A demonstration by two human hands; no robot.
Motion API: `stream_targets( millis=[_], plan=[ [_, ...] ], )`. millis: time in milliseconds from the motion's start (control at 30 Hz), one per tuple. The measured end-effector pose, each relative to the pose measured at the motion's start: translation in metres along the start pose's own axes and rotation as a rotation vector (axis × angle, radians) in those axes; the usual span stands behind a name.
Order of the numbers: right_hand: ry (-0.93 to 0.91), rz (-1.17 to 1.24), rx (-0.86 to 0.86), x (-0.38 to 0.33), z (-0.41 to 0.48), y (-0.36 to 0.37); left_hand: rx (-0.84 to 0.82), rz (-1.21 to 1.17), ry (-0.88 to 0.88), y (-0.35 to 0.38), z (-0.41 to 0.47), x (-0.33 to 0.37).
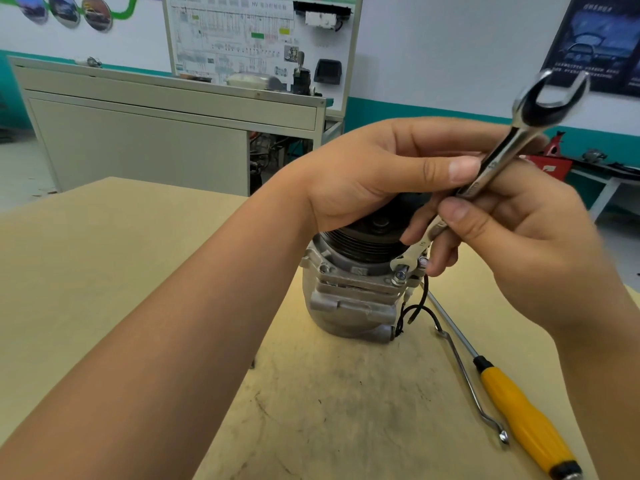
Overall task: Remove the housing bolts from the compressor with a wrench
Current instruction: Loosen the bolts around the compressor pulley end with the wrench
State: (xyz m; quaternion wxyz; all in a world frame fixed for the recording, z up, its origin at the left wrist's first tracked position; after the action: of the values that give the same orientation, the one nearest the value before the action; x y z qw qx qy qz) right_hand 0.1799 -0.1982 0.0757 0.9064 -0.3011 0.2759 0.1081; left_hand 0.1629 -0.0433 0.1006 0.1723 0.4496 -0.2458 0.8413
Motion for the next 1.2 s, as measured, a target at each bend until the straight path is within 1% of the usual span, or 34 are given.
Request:
stream_targets(
  millis=[233,500,667,867,1033,1200],
  plan=[
    [0.019,0.062,-0.056,0.001,-0.001,-0.004,-0.024,-0.028,0.018,0.0,0.0,0.0],
    [0.069,0.095,-0.092,0.004,-0.001,-0.008,-0.012,-0.061,0.001,0.002,-0.001,-0.003],
    [0.071,0.111,-0.065,0.005,0.0,-0.01,0.02,0.032,-0.01,0.003,0.003,-0.002],
    [0.083,0.099,-0.085,0.007,0.0,-0.008,0.008,0.026,-0.036,0.003,0.002,-0.002],
    [0.109,0.125,-0.101,0.01,0.001,-0.008,0.041,0.042,-0.049,0.005,0.002,-0.001],
    [0.087,0.163,-0.089,0.01,0.0,-0.009,0.005,0.024,-0.034,0.006,0.002,-0.001]
  ],
)
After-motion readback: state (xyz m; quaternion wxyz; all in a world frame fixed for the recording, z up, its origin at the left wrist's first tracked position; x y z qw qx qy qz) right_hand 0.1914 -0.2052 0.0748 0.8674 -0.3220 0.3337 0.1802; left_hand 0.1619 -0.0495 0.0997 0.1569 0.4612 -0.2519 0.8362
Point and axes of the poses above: each hand's wrist, its own z-axis towards the middle knuckle, its own y-axis out of the palm, x = y × z, the point moved 1 cm from there along z, towards the middle knuckle, and after that the axes turned 5 degrees about -z, right-handed, at the moved point
